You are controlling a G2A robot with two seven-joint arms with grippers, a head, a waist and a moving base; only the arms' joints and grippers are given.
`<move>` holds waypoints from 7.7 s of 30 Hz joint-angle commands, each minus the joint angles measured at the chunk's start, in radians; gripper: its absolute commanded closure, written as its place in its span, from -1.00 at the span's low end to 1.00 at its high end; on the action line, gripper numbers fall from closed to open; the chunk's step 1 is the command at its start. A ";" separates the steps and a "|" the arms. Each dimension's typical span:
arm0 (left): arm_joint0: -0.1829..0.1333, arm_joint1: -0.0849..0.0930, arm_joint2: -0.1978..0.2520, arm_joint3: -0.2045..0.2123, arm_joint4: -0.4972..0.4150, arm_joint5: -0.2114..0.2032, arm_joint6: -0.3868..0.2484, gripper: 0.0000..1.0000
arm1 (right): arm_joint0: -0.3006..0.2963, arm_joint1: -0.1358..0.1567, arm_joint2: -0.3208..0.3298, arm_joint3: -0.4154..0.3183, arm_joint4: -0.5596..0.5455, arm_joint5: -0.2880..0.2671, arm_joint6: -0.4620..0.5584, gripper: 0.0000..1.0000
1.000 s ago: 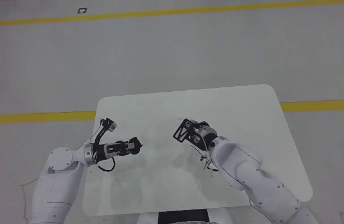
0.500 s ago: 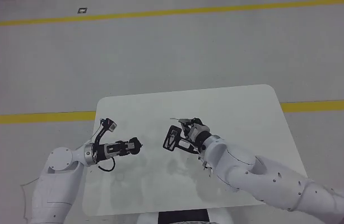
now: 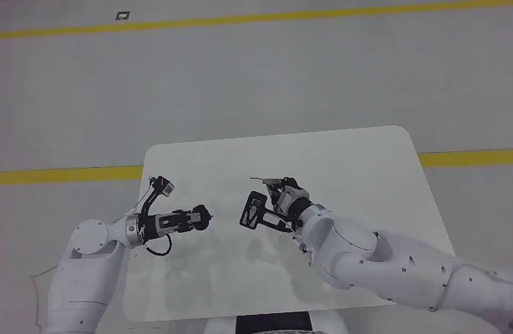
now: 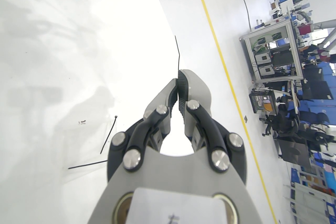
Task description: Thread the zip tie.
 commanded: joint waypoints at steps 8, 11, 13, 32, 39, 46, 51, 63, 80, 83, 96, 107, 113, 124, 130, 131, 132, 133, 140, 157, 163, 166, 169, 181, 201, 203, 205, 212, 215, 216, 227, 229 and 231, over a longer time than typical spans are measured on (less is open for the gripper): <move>0.000 0.000 0.000 0.000 0.000 0.000 0.000 1.00 | 0.092 0.020 0.019 -0.009 0.000 -0.097 0.039 1.00; 0.000 0.000 0.000 0.000 0.000 0.000 0.000 1.00 | 0.127 0.029 0.008 -0.005 0.000 -0.121 0.020 1.00; 0.000 0.000 0.000 0.000 0.000 0.000 0.000 1.00 | 0.150 0.034 -0.002 -0.002 0.000 -0.138 0.011 1.00; 0.000 0.000 0.000 0.000 0.000 0.000 0.000 1.00 | 0.437 -0.005 -0.148 -0.066 0.000 -0.455 0.164 1.00; 0.000 0.000 0.000 0.000 0.000 0.000 0.000 1.00 | 0.429 -0.048 -0.148 -0.070 0.000 -0.455 0.214 1.00; 0.000 0.000 0.000 0.000 0.000 0.000 0.000 1.00 | 0.401 -0.084 -0.148 -0.054 0.000 -0.455 0.235 1.00; 0.000 0.000 0.000 0.000 0.000 0.000 0.000 1.00 | 0.401 -0.084 -0.148 -0.054 0.000 -0.455 0.235 1.00; 0.000 0.000 0.000 0.000 0.000 0.000 0.000 1.00 | 0.410 -0.081 -0.148 -0.052 0.000 -0.455 0.244 1.00; 0.000 0.000 0.000 0.000 0.000 0.000 0.000 1.00 | 0.279 -0.028 -0.148 -0.037 0.050 -0.455 0.179 1.00; 0.000 0.000 0.000 0.000 0.000 0.000 0.000 1.00 | 0.286 -0.023 -0.148 -0.038 0.149 -0.455 0.153 1.00; 0.000 0.000 0.000 0.000 0.000 0.000 0.000 1.00 | 0.238 -0.016 -0.097 0.021 0.275 -0.454 0.099 1.00; 0.000 0.000 0.000 0.000 0.000 0.000 0.000 1.00 | 0.059 0.041 0.040 0.089 0.634 -0.421 0.003 1.00; 0.000 0.000 0.000 0.000 0.000 0.000 0.000 1.00 | 0.005 0.058 0.064 0.100 0.723 -0.455 -0.005 1.00; 0.000 0.000 0.000 0.000 0.000 0.000 0.000 1.00 | -0.018 0.058 0.070 0.131 0.734 -0.424 -0.013 1.00; 0.000 0.000 0.000 0.000 0.000 0.000 0.000 1.00 | -0.085 0.063 0.100 0.180 0.801 -0.377 -0.030 1.00; 0.000 0.000 0.000 0.000 0.000 0.000 0.000 1.00 | -0.093 0.064 0.103 0.184 0.802 -0.376 -0.029 1.00; 0.000 0.000 0.000 0.000 0.000 0.000 0.000 1.00 | -0.099 0.065 0.105 0.187 0.797 -0.376 -0.026 1.00; 0.000 0.000 0.000 0.000 0.000 0.000 0.000 1.00 | -0.106 0.065 0.106 0.188 0.790 -0.377 -0.022 1.00; 0.000 0.000 0.000 0.000 0.000 0.000 0.000 1.00 | -0.134 0.052 0.108 0.230 0.773 -0.384 -0.022 1.00; 0.000 0.000 0.000 0.000 0.000 0.000 0.000 1.00 | -0.128 -0.027 0.088 0.355 0.773 -0.364 0.010 1.00; 0.000 0.000 0.000 0.000 0.000 0.000 0.000 1.00 | -0.131 -0.043 0.096 0.376 0.765 -0.353 0.028 1.00; 0.000 0.000 0.000 0.000 0.000 0.000 0.000 1.00 | -0.136 -0.049 0.102 0.387 0.761 -0.347 0.034 1.00; 0.000 0.000 0.000 0.000 0.000 0.000 0.000 1.00 | -0.141 -0.054 0.108 0.396 0.759 -0.347 0.040 0.80; 0.000 0.000 0.000 0.000 0.000 0.000 0.000 1.00 | -0.169 -0.060 0.154 0.396 0.744 -0.332 0.054 0.68; 0.000 0.000 0.000 0.000 0.000 0.000 0.000 1.00 | -0.276 -0.034 0.262 0.311 0.682 -0.221 0.110 0.66; 0.000 0.000 0.000 0.000 0.000 0.000 0.000 1.00 | -0.288 -0.036 0.263 0.289 0.651 -0.202 0.092 0.28; 0.000 0.000 0.000 0.000 0.000 0.000 0.000 1.00 | -0.292 -0.036 0.264 0.283 0.641 -0.198 0.086 -1.00; 0.000 0.000 0.000 0.000 0.000 0.000 0.000 1.00 | -0.292 -0.036 0.264 0.283 0.641 -0.198 0.086 -1.00; 0.000 0.000 0.000 0.000 0.000 0.000 0.000 1.00 | -0.292 -0.036 0.264 0.283 0.641 -0.198 0.086 -1.00; 0.000 0.000 0.000 0.000 0.000 0.000 0.000 1.00 | -0.293 -0.036 0.264 0.282 0.640 -0.200 0.081 -1.00; 0.000 0.000 0.000 0.000 0.000 0.000 0.000 1.00 | -0.335 -0.039 0.286 0.176 0.503 -0.069 0.220 -0.12; 0.000 0.000 0.000 0.000 0.000 0.000 0.000 1.00 | -0.343 -0.041 0.286 0.172 0.494 -0.052 0.241 0.16; 0.000 0.000 0.000 0.000 0.000 0.000 0.000 1.00 | -0.349 -0.044 0.287 0.170 0.485 -0.041 0.257 0.24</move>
